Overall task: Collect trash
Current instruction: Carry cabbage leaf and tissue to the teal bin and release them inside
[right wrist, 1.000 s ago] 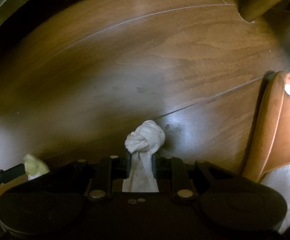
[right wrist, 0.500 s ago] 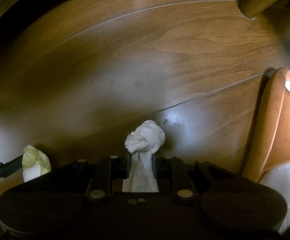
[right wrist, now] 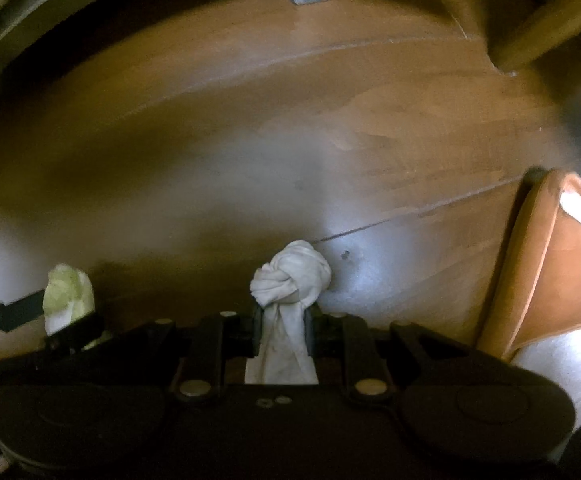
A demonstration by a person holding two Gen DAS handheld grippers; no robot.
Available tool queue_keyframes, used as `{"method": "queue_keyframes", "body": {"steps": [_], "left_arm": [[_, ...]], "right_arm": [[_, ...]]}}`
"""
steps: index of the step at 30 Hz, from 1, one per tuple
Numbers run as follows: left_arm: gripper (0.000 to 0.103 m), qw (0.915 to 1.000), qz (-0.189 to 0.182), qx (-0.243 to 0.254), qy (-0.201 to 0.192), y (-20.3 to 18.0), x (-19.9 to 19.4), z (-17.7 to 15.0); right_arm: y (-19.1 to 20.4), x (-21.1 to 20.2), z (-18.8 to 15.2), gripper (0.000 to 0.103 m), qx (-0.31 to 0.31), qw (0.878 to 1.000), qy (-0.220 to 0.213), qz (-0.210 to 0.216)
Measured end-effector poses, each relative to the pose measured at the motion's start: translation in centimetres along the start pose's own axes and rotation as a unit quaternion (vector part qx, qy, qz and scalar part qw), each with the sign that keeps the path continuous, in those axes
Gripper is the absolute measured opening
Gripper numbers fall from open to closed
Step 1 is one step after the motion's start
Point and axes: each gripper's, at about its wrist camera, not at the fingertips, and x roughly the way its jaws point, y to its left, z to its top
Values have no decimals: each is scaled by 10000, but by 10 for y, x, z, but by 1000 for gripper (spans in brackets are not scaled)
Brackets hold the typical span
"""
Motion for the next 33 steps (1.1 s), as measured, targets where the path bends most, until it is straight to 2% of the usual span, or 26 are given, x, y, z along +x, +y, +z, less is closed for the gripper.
{"method": "queue_keyframes", "body": {"steps": [4,8,12,17,26,33], "left_arm": [[55,9998,7,-106,-192,0,-24,8],[55,9988,15,-167,-461,-4,-60,16],[55,9961,18,-205,-857,-9,-107,23],[55,9891,42,-262,-1448,-16,-176,33],[56,9637,-30,-134,-2667,-54,-326,39],[56,9412,-128,243,-3369,-105,-430,37]], "right_arm": [[10,-28,0,18,-137,9998,-155,42],[15,-70,1,17,-285,9982,-492,173],[25,-126,-1,17,-526,9940,-935,194],[26,-208,-14,17,-708,9829,-1636,460],[9,-369,-44,17,-1031,9509,-2802,812],[-24,-467,-81,16,-1088,9248,-3547,843]]}}
